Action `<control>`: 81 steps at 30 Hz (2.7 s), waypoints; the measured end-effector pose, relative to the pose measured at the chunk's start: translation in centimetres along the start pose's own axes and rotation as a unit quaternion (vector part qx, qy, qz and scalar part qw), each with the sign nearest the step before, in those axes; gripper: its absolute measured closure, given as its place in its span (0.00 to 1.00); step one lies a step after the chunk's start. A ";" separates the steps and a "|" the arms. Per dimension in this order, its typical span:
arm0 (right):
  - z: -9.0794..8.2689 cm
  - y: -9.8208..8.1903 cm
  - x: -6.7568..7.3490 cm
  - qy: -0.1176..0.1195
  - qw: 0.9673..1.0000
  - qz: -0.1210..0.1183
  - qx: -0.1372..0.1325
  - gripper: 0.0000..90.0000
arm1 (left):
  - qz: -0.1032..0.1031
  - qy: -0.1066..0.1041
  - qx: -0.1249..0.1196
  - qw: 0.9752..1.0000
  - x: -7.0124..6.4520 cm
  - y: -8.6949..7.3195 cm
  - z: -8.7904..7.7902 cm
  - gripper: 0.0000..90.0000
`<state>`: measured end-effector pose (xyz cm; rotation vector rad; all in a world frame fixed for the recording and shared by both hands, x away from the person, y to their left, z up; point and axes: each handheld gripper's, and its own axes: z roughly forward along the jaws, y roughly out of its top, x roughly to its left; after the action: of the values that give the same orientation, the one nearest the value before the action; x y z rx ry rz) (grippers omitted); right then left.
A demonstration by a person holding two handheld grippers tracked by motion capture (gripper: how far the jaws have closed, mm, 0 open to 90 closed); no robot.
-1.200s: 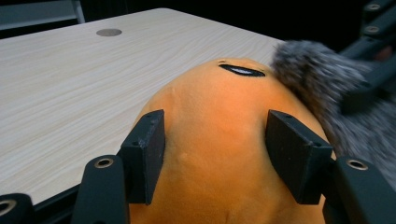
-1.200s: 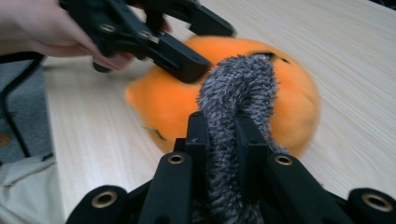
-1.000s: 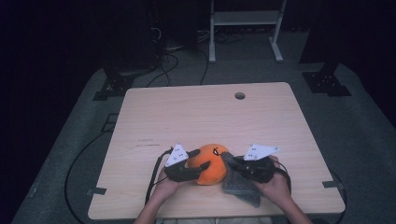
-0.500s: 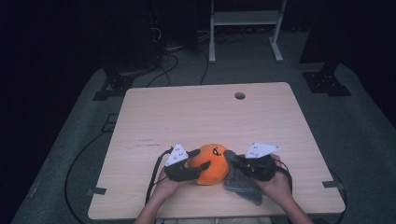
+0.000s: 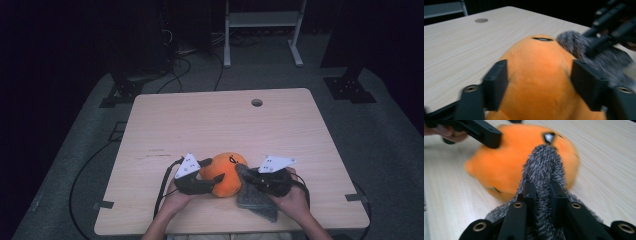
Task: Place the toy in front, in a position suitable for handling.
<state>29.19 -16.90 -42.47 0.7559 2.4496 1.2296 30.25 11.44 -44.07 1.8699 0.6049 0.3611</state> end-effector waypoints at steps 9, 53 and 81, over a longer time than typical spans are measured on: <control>0.4 0.9 2.6 0.051 0.998 -0.029 -0.008 0.86 | -0.025 0.009 0.000 1.000 0.3 -0.6 0.5 0.48; 0.4 0.5 0.5 0.012 1.000 0.014 0.013 0.87 | -0.070 -0.023 0.013 0.997 0.4 0.1 0.7 0.30; -0.3 0.6 -1.4 0.015 0.999 0.042 0.013 0.86 | -0.005 -0.034 0.016 0.999 0.0 0.3 1.0 0.31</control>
<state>30.37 -17.66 -41.77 0.8620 2.4852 1.2487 30.82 10.58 -44.12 1.9013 0.5777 0.2815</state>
